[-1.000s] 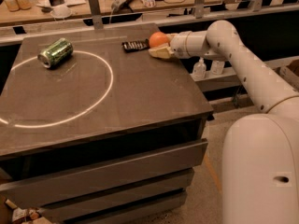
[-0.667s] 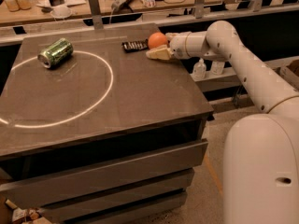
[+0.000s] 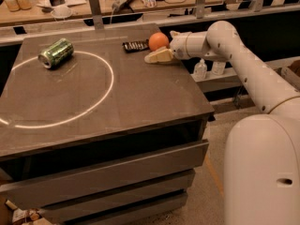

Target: Move orange near rxbar chocolate

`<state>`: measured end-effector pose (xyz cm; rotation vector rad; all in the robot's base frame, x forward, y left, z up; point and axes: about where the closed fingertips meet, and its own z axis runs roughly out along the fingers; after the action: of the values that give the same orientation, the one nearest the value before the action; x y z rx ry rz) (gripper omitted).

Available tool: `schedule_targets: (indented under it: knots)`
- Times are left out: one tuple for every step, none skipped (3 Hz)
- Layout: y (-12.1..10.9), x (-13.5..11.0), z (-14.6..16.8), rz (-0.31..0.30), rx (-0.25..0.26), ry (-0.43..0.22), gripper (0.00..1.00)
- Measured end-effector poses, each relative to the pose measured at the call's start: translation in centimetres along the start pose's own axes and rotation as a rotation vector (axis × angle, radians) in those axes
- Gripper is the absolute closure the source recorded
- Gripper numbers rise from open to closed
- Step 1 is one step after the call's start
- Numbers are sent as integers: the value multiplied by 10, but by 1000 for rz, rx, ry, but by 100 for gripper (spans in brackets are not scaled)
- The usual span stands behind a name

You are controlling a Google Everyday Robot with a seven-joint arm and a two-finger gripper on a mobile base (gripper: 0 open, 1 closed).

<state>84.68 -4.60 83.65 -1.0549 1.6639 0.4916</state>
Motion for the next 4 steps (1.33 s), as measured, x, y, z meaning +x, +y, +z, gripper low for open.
schedule_targets:
  knots:
    - [0, 0, 0, 0, 0, 0, 0]
    - [0, 0, 0, 0, 0, 0, 0]
    - [0, 0, 0, 0, 0, 0, 0]
    - [0, 0, 0, 0, 0, 0, 0]
